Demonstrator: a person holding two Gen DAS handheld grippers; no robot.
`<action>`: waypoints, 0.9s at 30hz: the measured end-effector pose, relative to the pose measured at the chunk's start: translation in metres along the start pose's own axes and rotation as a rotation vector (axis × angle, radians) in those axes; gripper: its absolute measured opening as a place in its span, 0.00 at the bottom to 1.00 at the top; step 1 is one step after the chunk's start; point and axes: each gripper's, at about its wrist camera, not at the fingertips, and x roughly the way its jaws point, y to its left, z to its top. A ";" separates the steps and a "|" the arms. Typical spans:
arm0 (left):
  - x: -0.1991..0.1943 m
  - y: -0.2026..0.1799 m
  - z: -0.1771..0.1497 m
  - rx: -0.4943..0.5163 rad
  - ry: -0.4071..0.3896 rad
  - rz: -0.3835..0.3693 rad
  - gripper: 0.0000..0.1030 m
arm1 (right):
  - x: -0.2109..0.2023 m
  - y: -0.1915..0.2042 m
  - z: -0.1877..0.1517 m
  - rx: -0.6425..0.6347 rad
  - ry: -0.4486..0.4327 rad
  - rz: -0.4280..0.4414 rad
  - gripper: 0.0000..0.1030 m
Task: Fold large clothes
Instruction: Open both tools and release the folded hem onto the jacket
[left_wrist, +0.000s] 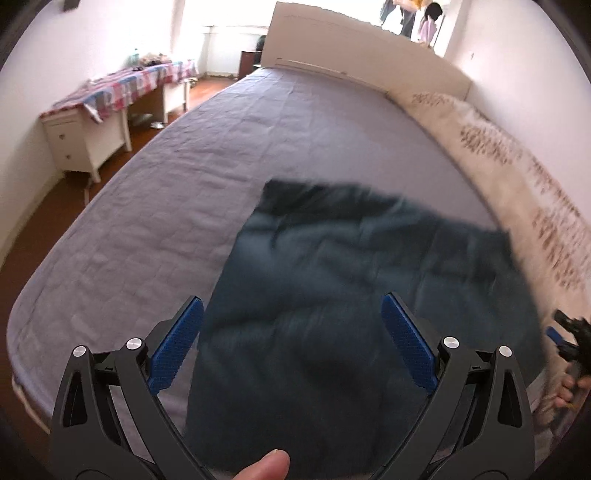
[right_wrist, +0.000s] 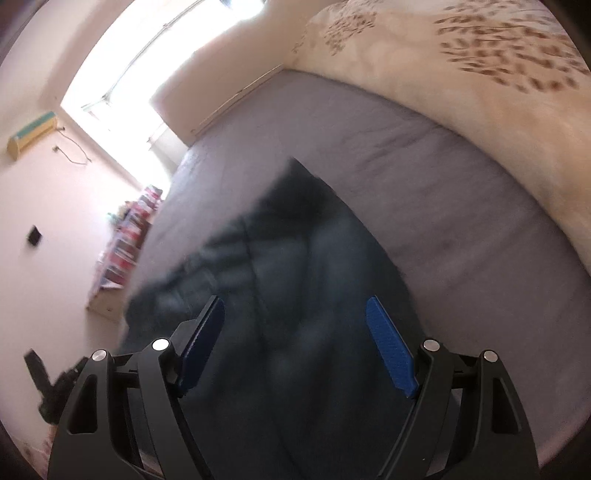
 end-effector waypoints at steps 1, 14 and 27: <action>-0.002 0.000 -0.012 0.005 0.004 0.020 0.93 | -0.005 -0.006 -0.013 0.007 0.007 -0.006 0.76; -0.027 0.002 -0.111 0.001 0.101 0.159 0.93 | -0.021 -0.019 -0.140 -0.194 0.108 -0.208 0.75; 0.003 -0.008 -0.148 -0.042 0.280 0.287 0.93 | -0.006 -0.017 -0.149 -0.363 0.230 -0.252 0.79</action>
